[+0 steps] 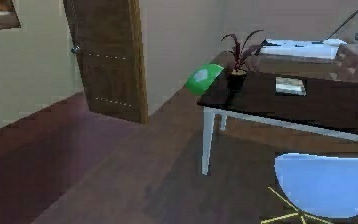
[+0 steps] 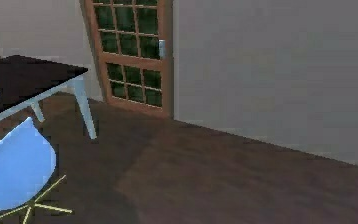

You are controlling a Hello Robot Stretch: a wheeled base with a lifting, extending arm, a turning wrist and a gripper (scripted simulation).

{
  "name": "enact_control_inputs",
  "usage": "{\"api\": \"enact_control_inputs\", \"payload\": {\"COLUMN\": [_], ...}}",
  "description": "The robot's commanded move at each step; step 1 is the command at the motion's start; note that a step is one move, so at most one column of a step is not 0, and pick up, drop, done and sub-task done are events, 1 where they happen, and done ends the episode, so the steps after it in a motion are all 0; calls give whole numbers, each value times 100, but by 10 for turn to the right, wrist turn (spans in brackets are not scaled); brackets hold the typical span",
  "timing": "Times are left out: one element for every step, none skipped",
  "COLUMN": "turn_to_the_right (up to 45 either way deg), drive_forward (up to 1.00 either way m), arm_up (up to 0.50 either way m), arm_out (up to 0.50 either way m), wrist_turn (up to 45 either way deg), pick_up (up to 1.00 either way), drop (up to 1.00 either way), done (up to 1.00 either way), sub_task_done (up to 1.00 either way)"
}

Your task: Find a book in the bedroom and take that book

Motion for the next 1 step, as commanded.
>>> {"api": "enact_control_inputs", "payload": {"turn_to_the_right": [0], "drive_forward": [75], "arm_up": [0], "arm_out": [0], "wrist_turn": [0], "pick_up": [0], "drop": [0], "done": [0], "sub_task_done": [0]}}
